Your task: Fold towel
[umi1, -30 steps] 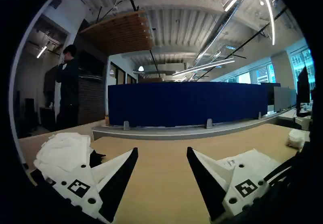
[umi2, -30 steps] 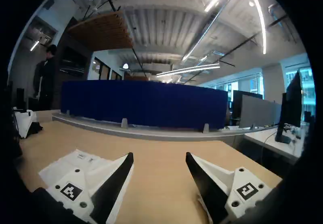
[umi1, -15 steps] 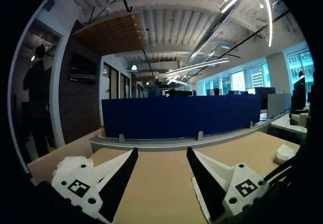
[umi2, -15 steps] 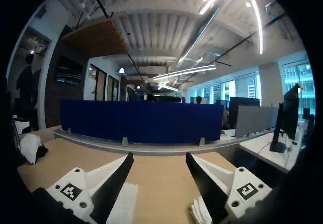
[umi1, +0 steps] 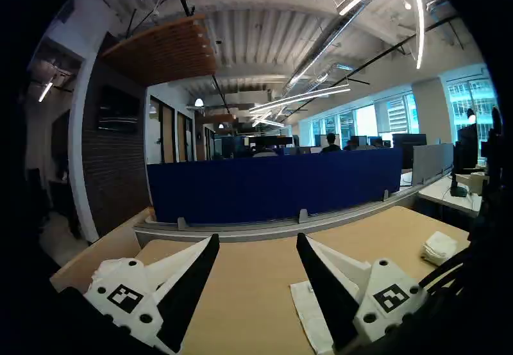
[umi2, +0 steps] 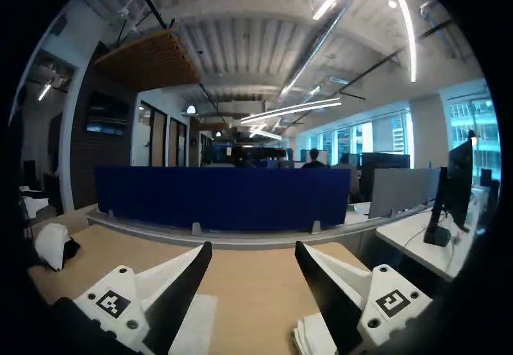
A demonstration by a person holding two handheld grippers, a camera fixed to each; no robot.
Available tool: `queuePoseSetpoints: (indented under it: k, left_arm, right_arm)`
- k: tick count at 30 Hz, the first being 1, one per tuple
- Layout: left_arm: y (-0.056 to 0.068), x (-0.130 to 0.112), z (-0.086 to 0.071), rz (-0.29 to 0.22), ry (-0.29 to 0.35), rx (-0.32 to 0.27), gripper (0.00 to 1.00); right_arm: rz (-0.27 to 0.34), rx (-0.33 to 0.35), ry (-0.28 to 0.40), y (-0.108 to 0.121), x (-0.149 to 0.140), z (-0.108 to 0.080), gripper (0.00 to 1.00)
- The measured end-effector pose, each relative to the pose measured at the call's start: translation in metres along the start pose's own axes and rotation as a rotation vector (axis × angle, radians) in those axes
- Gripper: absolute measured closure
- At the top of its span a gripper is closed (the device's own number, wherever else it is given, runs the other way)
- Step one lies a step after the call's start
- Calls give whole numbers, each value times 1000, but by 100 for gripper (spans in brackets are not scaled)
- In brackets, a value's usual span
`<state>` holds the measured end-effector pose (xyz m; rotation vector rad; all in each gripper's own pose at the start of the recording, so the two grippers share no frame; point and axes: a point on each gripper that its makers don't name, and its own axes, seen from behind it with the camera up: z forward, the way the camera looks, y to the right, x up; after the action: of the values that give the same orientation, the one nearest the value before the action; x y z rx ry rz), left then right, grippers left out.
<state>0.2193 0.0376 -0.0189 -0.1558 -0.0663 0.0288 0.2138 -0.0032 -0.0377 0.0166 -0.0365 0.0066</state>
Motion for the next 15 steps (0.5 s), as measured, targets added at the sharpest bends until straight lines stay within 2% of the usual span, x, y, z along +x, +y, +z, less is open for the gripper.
queuePoseSetpoints:
  k: [6, 15]
  left_arm:
    - [18, -8, -1, 28, -54, -81, 11]
    - [54, -26, -8, 43, -154, -257, 11]
  right_arm:
    - [-59, 140, -82, -28, -9, 2, 0]
    - [-132, 309, -227, -60, -25, -2, 0]
